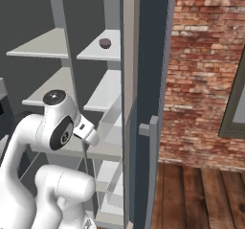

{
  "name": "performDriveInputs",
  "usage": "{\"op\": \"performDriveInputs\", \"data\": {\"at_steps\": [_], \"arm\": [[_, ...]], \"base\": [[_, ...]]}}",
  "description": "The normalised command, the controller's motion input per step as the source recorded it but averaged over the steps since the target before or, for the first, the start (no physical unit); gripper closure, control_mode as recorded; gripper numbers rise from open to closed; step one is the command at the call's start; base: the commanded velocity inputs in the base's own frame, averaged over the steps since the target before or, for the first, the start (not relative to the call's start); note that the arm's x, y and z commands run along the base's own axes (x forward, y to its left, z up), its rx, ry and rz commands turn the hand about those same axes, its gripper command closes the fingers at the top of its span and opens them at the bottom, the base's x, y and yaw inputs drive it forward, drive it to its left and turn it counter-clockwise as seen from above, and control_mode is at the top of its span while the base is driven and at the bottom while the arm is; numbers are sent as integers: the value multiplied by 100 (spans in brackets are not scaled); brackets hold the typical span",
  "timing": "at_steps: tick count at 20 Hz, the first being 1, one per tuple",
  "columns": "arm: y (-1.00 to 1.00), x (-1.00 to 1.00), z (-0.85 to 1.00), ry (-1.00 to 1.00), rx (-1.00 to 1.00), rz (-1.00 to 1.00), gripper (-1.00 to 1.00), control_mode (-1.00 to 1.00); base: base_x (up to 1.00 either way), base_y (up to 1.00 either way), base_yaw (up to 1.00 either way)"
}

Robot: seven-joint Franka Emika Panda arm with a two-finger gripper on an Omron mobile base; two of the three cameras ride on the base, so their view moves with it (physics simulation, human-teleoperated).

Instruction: Take the carrot and eggplant from the fridge shelf and place them in the freezer drawer to begin freezing them.

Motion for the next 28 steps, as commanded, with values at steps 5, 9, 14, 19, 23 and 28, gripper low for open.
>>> {"op": "performDriveInputs", "data": {"at_steps": [5,9,14,19,23,28], "arm": [[0,26,99,-34,-12,0,-100,-100],[0,34,93,-33,-12,0,-100,-100],[0,46,86,-25,-7,1,-100,-100],[0,50,79,-21,-3,3,-100,-100],[0,45,77,-13,-3,5,-100,-100],[0,47,55,-1,-1,2,-100,-100]], "base": [[0,0,0],[0,0,0],[0,0,0],[0,0,0],[0,0,0],[0,0,0]]}}
